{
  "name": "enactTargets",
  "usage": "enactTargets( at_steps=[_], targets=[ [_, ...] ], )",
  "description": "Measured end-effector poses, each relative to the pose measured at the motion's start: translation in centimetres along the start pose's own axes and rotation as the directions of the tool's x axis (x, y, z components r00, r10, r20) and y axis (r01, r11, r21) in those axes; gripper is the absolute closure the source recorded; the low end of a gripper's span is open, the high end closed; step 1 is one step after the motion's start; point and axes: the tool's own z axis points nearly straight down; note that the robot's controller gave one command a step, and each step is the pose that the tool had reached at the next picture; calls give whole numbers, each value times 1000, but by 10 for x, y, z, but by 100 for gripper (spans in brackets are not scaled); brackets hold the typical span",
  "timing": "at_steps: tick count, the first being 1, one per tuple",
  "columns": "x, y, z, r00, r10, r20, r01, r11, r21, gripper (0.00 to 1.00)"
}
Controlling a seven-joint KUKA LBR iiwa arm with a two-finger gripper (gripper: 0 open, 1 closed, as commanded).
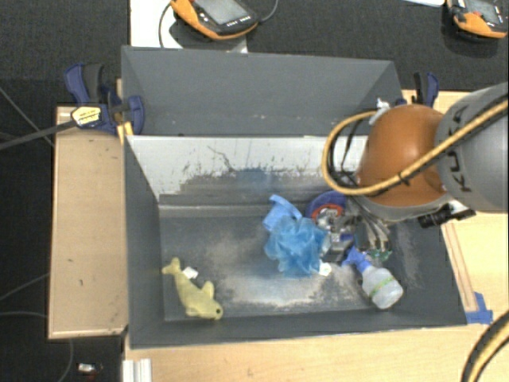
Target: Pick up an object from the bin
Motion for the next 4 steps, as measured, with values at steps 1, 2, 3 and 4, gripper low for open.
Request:
enactTargets(
  at_steps=[1, 2, 3, 4],
  targets=[
    [0, 0, 0, 1000, -1, 0, 1, 1000, 0, 100],
    [7, -19, -63, 1000, 31, -4, -31, 1000, 0, 100],
    [-10, -3, -95, 1000, 26, -3, -26, 1000, -2, 100],
    [-1, -4, -37, 988, 155, 0, -155, 988, -1, 100]
  ],
)
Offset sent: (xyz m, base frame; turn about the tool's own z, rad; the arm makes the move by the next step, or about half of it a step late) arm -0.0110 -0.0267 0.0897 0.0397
